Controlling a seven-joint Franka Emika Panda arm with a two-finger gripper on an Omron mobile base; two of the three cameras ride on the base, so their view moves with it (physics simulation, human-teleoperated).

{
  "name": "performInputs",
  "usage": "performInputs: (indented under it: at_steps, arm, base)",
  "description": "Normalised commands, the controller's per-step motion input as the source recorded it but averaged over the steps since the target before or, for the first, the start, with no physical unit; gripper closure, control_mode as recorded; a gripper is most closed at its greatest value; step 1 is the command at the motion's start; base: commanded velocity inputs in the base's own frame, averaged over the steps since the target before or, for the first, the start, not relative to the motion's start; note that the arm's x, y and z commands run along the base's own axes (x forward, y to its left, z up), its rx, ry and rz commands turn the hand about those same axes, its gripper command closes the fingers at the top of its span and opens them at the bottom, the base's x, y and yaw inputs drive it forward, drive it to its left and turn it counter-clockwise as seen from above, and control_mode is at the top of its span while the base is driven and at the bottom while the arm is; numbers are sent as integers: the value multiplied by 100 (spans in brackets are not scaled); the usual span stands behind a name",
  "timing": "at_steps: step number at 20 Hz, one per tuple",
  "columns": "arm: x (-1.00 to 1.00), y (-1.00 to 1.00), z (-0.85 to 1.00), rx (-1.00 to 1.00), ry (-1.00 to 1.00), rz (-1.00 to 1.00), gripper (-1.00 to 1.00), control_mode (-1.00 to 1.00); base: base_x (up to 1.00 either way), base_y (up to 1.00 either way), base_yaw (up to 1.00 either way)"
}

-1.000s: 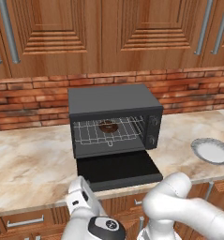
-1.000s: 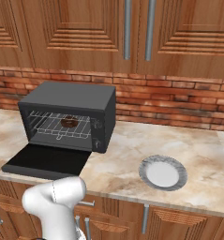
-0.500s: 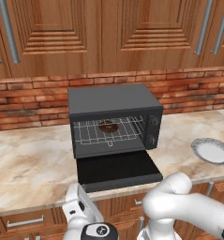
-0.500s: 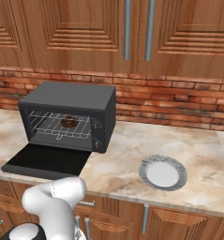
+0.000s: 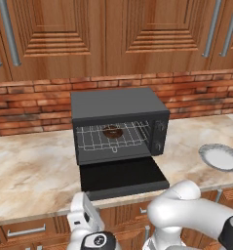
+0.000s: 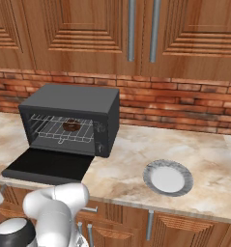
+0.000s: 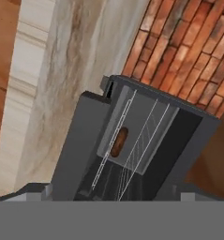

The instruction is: Pick up the bagel from the plate, place it on the toaster oven rack, close the door, and set the timer.

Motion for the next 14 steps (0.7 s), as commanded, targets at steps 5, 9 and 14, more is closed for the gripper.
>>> performInputs:
  at_steps: [5, 9, 14]
  arm:
    - [0, 9, -9, 11, -9, -4, -100, -100]
    - [0, 11, -1, 12, -7, -3, -100, -100]
    - [0, 5, 0, 13, -5, -3, -100, -100]
  base:
    - [0, 0, 0]
    - [0, 0, 0]
    - [0, 0, 0]
